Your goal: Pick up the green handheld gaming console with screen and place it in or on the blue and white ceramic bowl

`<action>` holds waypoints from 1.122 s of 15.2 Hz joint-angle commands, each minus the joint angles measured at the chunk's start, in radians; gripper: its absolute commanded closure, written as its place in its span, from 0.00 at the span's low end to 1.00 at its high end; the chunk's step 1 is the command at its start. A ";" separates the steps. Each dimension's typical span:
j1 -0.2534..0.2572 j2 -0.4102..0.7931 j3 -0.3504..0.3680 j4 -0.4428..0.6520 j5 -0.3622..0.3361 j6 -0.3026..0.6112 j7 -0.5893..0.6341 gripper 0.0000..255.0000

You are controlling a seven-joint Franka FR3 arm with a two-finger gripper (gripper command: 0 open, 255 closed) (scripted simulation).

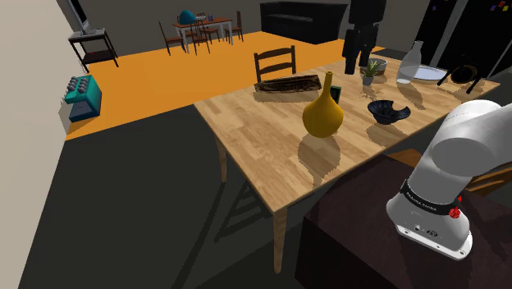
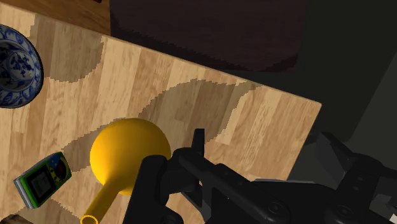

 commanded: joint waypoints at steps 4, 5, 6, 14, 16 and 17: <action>-0.021 0.028 -0.046 -0.036 -0.042 0.070 -0.055 0.00; -0.028 0.040 -0.062 -0.046 -0.055 0.094 -0.073 0.00; -0.035 0.054 -0.077 -0.054 -0.068 0.119 -0.091 0.00; -0.088 0.205 -0.202 -0.078 -0.152 0.319 -0.227 0.00; -0.099 0.254 -0.233 -0.071 -0.165 0.369 -0.260 0.00; -0.104 0.280 -0.249 -0.066 -0.171 0.393 -0.277 0.00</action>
